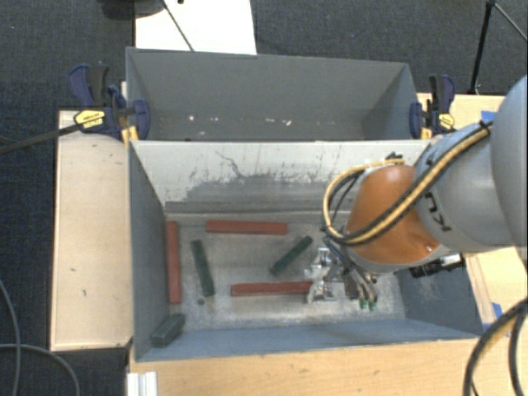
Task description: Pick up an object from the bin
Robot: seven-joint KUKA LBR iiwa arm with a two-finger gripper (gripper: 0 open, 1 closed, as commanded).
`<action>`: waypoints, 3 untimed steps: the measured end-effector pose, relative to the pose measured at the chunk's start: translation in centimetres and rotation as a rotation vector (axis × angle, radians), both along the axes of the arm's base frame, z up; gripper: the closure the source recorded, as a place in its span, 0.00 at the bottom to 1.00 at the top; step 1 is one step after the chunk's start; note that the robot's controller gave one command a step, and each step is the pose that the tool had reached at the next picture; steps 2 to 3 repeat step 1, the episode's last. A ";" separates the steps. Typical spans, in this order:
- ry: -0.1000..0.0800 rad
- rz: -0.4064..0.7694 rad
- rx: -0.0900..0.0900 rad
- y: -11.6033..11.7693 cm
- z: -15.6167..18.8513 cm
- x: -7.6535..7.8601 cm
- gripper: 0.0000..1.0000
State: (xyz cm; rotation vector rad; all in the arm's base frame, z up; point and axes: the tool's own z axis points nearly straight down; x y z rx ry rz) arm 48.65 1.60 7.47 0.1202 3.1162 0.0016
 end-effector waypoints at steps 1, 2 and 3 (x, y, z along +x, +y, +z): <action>0.015 0.056 0.000 1.1 15.3 0.4 1.00; 0.015 0.056 0.000 1.1 15.3 0.4 1.00; 0.015 0.056 0.000 1.1 15.3 0.4 1.00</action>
Offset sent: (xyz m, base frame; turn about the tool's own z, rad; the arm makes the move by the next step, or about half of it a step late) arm 0.0000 0.0000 0.0000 0.0000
